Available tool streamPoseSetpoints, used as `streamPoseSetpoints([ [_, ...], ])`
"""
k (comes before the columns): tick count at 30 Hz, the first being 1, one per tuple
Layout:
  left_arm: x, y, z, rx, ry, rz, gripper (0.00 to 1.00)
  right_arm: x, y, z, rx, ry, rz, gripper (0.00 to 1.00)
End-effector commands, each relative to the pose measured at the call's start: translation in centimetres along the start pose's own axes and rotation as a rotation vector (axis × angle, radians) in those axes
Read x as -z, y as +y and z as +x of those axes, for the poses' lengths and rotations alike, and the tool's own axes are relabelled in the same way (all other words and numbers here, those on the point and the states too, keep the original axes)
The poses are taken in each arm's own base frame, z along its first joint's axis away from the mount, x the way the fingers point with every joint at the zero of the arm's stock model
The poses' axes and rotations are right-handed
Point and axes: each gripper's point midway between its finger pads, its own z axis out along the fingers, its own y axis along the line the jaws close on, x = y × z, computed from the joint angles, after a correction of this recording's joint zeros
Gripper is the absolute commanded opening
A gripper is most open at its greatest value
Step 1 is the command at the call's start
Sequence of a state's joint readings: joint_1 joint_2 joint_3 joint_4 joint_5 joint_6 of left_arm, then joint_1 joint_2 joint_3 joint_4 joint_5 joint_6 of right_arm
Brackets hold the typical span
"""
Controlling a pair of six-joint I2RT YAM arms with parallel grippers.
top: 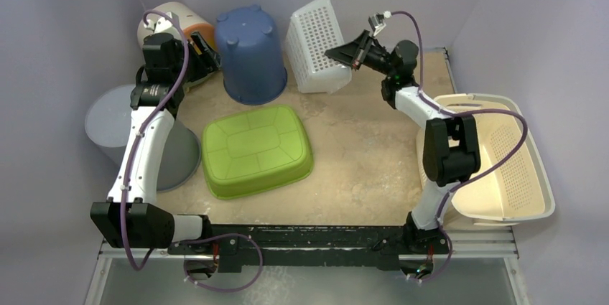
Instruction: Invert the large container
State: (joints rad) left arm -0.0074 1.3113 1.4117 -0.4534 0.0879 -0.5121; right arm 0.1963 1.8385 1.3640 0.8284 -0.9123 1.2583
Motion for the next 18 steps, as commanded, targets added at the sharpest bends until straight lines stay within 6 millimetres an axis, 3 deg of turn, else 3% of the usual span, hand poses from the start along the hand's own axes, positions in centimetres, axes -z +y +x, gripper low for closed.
streamPoseSetpoints([
  [1,1.6,-0.9,-2.7,-0.018,-0.085,0.022,0.65,2.9,3.1,0.3,-0.094,-0.022,-0.142,0.07],
  [5,1.6,-1.0,-2.7,-0.017,-0.085,0.023,0.65,5.2,-0.7,-1.3,-0.118,-0.086,0.054,0.12],
  [10,1.3,-0.9,-2.6,-0.016,-0.081,0.025,0.65,9.8,-6.4,-4.0,-0.085,-0.155,0.370,0.17],
  [18,0.7,-0.8,-2.3,-0.011,-0.074,0.026,0.65,16.1,-13.7,-2.9,-0.093,-0.095,0.670,0.20],
])
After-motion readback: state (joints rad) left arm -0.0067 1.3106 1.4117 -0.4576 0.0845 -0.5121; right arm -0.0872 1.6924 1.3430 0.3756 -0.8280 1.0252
